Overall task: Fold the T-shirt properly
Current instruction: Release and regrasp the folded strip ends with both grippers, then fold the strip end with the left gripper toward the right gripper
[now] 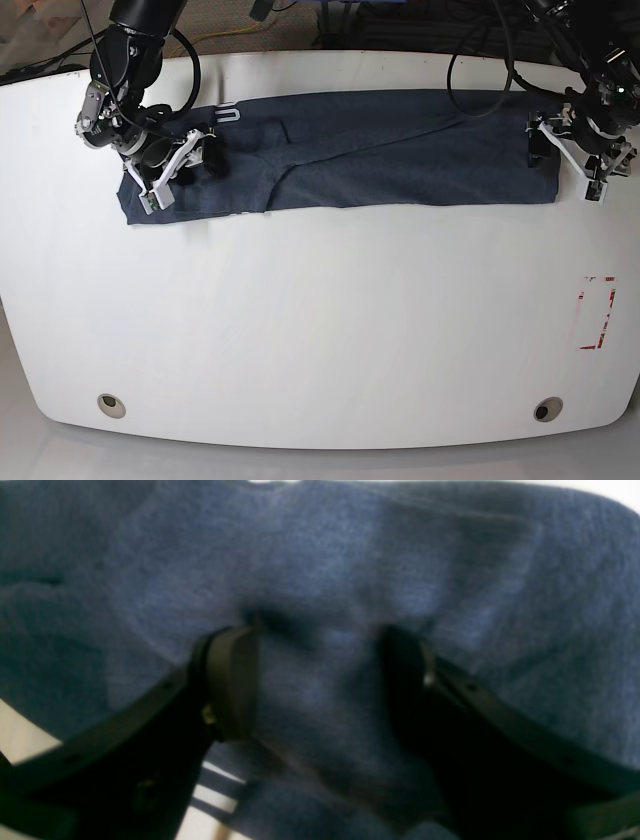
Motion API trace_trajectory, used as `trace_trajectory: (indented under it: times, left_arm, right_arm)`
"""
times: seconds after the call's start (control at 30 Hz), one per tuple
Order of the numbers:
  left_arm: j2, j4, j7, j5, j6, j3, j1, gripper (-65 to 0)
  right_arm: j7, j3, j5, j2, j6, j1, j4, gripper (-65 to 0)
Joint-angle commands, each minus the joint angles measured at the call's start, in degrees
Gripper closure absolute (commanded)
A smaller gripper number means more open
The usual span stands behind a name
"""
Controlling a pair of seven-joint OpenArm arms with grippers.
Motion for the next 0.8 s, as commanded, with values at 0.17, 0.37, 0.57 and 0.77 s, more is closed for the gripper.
trace_trajectory:
  times: [0.17,0.37,0.57,0.77]
  left_arm:
    - [-3.4,-11.5,-0.7,-6.4,0.0,-5.7,-0.3,-57.4]
    - [-5.8,-17.4,-0.7,-14.2,0.0,-5.5,1.7,-57.4]
    - [-7.3,-20.5,-0.4,-23.0,0.0,1.2,3.9,-56.7]
    - [-7.2,-21.1,-0.4,-25.5,0.0,2.5,4.1,-42.8]
  right_arm:
    - [-2.5,0.1,-3.6,0.3,-0.6,-0.1,-0.3,-37.9]
    - [-2.5,0.1,-3.5,0.3,-0.6,-0.1,-0.3,-37.9]
    - [-2.5,0.1,-3.1,0.3,-0.6,-0.1,-0.2,-37.9]
    - [-2.5,0.1,-3.1,0.3,-0.6,-0.1,-0.2,-37.9]
